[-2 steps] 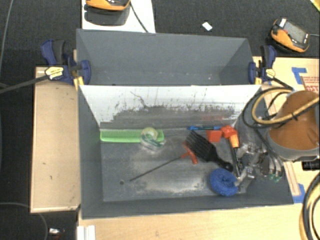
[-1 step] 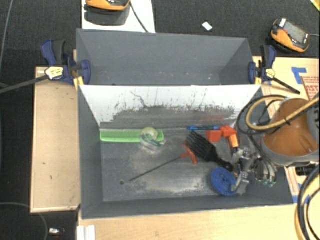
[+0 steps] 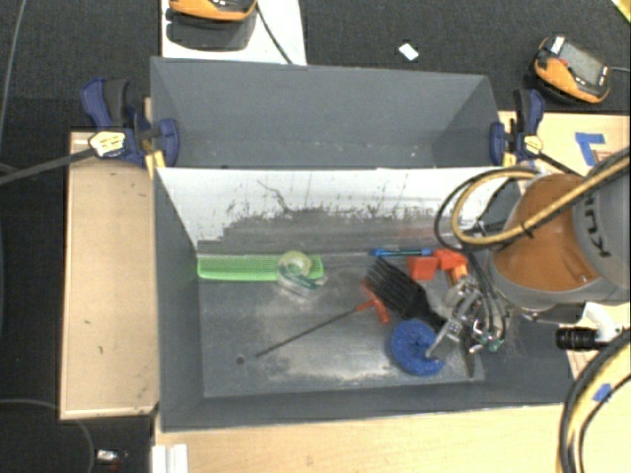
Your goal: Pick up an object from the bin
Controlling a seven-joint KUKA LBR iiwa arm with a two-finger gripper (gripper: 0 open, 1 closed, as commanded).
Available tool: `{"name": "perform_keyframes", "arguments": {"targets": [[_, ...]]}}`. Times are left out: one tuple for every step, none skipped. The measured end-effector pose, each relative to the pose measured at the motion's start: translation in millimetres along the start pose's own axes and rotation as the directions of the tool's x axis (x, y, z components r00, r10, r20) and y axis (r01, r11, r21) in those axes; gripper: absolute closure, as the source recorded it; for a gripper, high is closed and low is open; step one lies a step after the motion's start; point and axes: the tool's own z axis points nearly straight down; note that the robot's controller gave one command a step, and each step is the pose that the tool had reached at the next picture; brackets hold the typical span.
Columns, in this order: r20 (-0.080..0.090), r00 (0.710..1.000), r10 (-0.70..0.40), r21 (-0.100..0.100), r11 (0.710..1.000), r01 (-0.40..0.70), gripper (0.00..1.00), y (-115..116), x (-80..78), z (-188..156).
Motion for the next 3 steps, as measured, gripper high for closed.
{"name": "perform_keyframes", "arguments": {"targets": [[0.002,0.991,-0.135,0.000,0.991,0.135,0.00,-14.0,8.8,26.6],[0.006,0.956,0.293,-0.007,0.956,-0.293,1.00,33.9,14.5,24.5],[0.006,0.956,0.293,-0.007,0.956,-0.292,1.00,33.9,14.5,24.5]]}}
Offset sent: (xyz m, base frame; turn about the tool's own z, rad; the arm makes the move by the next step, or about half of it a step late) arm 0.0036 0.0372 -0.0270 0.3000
